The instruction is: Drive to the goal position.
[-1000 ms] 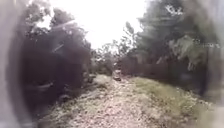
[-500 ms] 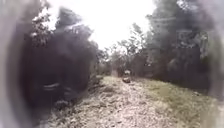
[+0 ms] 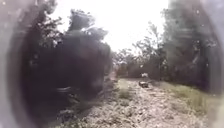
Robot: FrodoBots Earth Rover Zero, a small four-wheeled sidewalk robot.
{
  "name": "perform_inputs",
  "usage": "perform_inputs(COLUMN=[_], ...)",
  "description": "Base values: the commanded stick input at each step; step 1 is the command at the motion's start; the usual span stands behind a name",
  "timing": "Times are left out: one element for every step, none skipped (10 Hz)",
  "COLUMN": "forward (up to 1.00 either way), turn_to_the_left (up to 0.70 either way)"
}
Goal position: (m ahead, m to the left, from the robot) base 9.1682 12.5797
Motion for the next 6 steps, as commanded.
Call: perform_inputs(forward=[0.72, 0.72, 0.72, 0.72, 0.72, 0.72], turn_to_the_left=[-0.36, -0.36, -0.36, -0.36, -0.36, -0.36])
